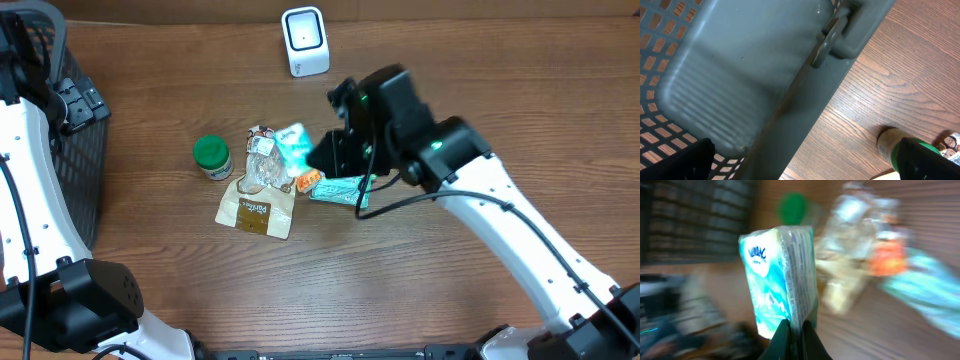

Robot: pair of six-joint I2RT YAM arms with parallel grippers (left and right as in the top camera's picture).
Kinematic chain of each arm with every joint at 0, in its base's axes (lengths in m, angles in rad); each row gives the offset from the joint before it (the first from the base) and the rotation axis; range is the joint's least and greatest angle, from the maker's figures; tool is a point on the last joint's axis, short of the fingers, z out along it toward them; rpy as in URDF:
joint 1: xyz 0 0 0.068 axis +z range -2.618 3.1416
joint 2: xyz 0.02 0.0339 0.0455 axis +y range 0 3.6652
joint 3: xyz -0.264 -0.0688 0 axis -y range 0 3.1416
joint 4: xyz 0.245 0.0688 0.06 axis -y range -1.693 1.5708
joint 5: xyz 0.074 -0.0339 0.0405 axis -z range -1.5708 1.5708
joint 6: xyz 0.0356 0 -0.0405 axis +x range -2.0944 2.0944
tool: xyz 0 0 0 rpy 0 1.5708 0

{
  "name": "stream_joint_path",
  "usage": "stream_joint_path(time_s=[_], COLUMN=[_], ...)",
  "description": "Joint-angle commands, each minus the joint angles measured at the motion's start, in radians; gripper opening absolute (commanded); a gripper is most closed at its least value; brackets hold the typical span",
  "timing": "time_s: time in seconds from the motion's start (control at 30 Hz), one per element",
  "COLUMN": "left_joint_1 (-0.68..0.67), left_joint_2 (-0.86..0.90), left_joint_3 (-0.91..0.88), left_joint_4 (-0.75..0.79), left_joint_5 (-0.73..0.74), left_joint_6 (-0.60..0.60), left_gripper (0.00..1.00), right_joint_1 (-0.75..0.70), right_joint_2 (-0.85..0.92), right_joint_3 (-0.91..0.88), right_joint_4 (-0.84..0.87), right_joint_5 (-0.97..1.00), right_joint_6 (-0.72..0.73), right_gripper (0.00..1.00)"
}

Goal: Scan the item barcode
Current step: 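Lift the tissue pack and hold it in front of the scanner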

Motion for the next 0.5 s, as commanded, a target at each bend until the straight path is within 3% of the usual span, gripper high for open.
stream_joint_path(time_s=[0.0, 0.27, 0.47], left_joint_1=[-0.001, -0.001, -0.001], left_joint_2=[0.010, 0.010, 0.010], left_joint_3=[-0.003, -0.003, -0.003], left_joint_4=[0.000, 0.000, 0.000], left_joint_5=[-0.002, -0.002, -0.002], left_joint_6=[0.016, 0.016, 0.016], left_gripper=[1.00, 1.00, 1.00], right_joint_1=[-0.001, -0.002, -0.002], right_joint_2=[0.001, 0.264, 0.468], right_joint_3=[0.124, 0.545, 0.619], right_joint_4=[-0.043, -0.176, 0.066], right_joint_5=[0.384, 0.694, 0.946], right_joint_6=[-0.073, -0.197, -0.364], right_gripper=[0.04, 0.04, 0.04])
